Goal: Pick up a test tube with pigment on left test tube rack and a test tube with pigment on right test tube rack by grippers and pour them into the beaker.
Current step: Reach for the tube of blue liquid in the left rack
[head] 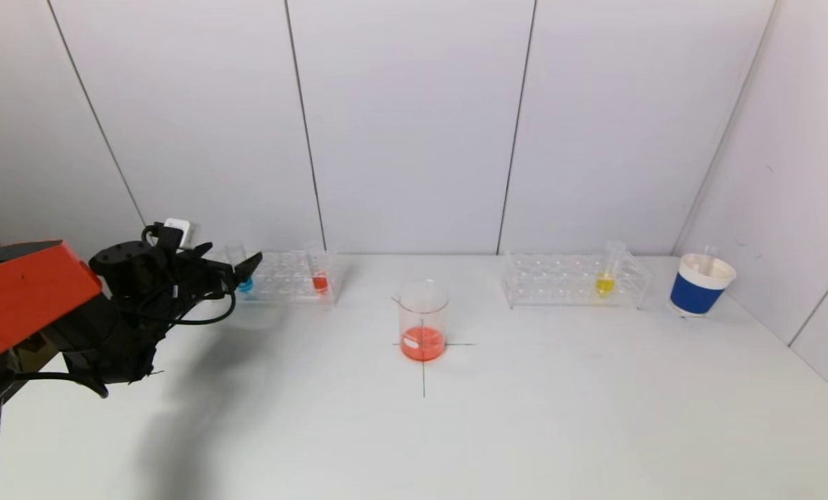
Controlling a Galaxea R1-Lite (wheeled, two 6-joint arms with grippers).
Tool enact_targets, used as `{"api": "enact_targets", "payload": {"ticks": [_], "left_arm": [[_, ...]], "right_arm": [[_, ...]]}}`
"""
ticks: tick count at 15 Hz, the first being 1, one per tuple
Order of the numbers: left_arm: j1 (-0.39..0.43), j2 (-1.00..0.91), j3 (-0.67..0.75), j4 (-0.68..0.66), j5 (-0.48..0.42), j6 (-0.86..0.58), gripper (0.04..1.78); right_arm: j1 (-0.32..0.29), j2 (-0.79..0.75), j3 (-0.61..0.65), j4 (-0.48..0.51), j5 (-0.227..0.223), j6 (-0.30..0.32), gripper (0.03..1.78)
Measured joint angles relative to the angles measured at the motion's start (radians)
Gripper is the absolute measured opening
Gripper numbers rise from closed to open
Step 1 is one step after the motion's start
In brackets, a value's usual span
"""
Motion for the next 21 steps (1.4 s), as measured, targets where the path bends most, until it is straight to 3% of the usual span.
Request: {"api": "enact_targets", "payload": {"ticks": [8, 10, 13, 18, 21], "left_arm": [[-0.002, 0.001, 0.001, 0.0, 0.0, 0.001, 1.76], [-0.002, 0.002, 0.001, 0.0, 0.0, 0.001, 1.67], [-0.003, 0.003, 0.001, -0.001, -0.001, 0.001, 1.34], [-0.007, 0.004, 0.0, -0.003, -0.002, 0.001, 0.48], [-0.006, 0.004, 0.001, -0.003, -0.003, 0.001, 0.43]], "right_arm": [[0.0, 0.0, 0.0, 0.0, 0.0, 0.0, 1.77], [0.0, 0.0, 0.0, 0.0, 0.0, 0.0, 1.77], [0.0, 0.0, 0.0, 0.0, 0.0, 0.0, 1.77], [0.0, 0.0, 0.0, 0.0, 0.0, 0.0, 1.77], [0.0, 0.0, 0.0, 0.0, 0.0, 0.0, 1.77]]}}
